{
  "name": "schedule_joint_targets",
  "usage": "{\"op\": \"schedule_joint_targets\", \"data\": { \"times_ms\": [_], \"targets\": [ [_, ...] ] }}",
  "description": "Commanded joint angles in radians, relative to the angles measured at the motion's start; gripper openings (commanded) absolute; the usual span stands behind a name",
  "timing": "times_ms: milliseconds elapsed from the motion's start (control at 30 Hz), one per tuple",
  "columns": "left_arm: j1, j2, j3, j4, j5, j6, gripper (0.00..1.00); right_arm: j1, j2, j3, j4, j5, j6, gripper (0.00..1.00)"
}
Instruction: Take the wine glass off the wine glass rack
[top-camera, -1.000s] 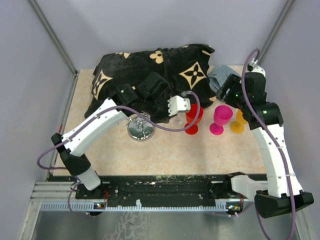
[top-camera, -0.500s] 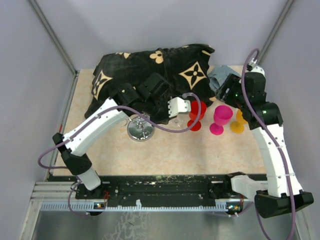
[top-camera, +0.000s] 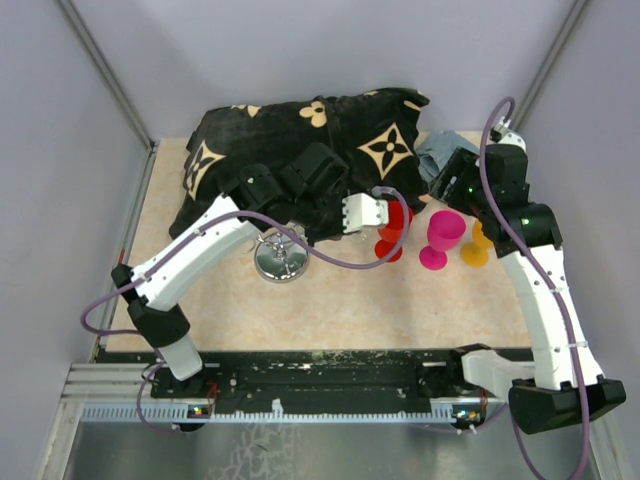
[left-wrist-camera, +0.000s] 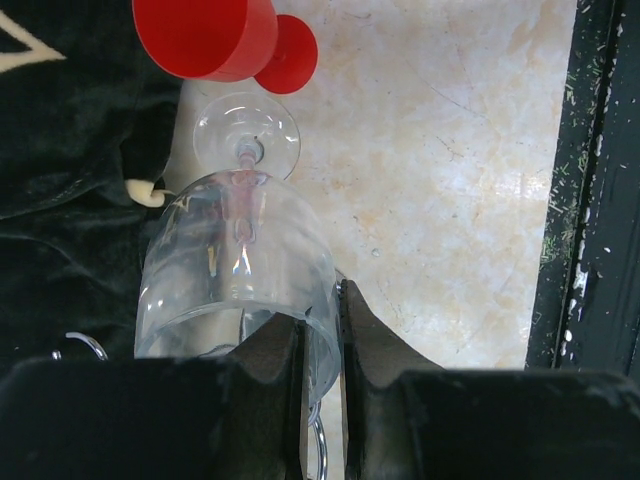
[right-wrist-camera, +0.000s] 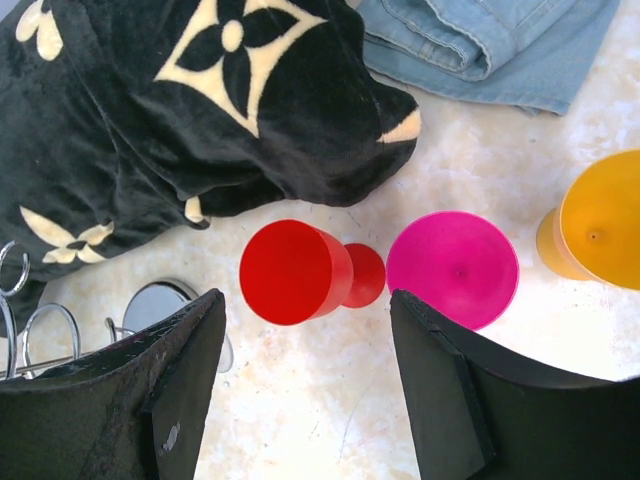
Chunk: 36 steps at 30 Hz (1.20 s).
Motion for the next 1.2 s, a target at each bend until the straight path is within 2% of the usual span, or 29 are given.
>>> {"op": "schedule_joint_targets", "data": {
  "times_ms": [0,300,1167],
  "targets": [
    [-0.007,0.026,0.038,-0.01,0.021,0.035,0.0,-0.008,-0.014,0.003,0.043,-0.001,-0.004,0.67],
    [-0.008,0.078,-0.011,0.011,0.056,0.059,0.0,-0.009,-0.007,-0.001,0.054,-0.012,0.006,0.67],
    [-0.008,0.283,0.103,-0.138,0.13,0.224,0.0,-0.01,-0.038,-0.01,0.042,0.0,0.021,0.67]
  ]
}}
